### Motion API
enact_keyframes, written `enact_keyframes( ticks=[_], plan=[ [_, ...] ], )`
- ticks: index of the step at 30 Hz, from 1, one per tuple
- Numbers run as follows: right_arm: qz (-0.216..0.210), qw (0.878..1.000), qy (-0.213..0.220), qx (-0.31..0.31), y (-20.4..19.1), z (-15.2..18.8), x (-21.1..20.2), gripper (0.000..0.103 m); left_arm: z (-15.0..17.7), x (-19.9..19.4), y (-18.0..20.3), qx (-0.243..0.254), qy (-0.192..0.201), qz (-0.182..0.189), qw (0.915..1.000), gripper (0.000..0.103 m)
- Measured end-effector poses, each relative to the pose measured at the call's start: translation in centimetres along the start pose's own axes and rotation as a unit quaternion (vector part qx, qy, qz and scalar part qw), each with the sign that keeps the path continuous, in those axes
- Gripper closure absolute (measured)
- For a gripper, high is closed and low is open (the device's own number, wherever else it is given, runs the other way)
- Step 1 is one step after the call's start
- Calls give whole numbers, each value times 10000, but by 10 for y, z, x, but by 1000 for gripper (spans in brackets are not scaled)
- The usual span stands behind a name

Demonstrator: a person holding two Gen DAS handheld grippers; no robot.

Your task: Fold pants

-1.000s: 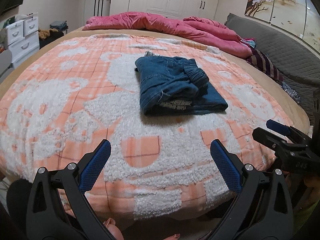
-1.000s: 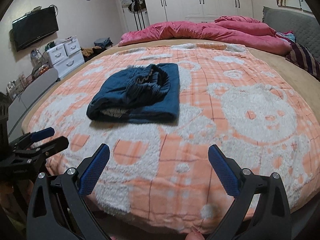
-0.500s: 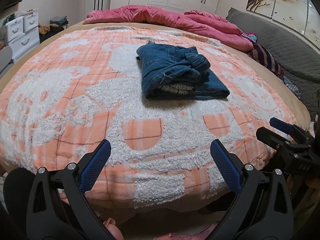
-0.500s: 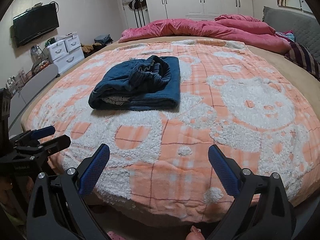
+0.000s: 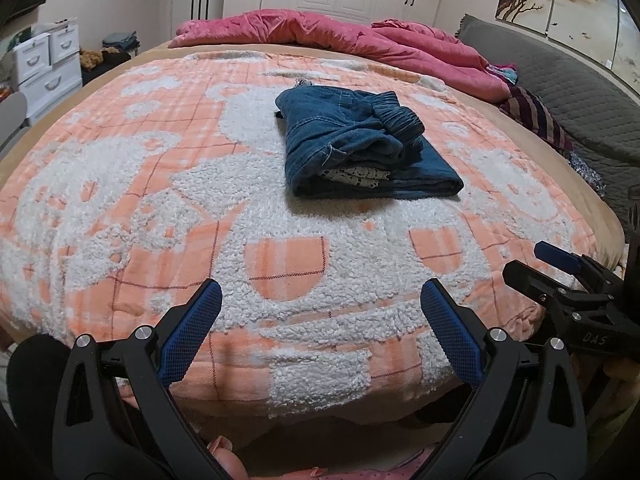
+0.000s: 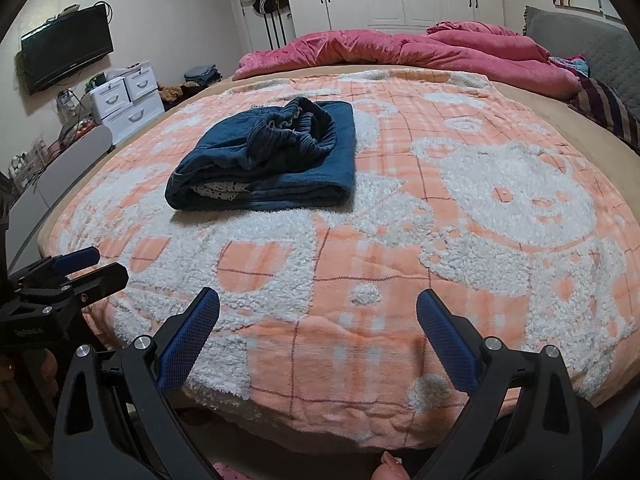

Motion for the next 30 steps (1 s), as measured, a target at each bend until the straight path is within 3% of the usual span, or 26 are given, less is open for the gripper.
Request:
enact_keyframes(
  ticks=[30],
  plan=[
    [126,9999,33,39,1,0,-4,5,0,-2,2,3,-22,-98,9999,10]
  ],
)
Point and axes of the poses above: each gripper's, at about its wrist camera, not at the fingertips, and x roughly the way its jaws point, y to its right, z to its underside, the point moved 5 cm from there along x, roughly the way its jaws point, and after that the axes turned 11 degrees about -y, right-handed, at the moved point
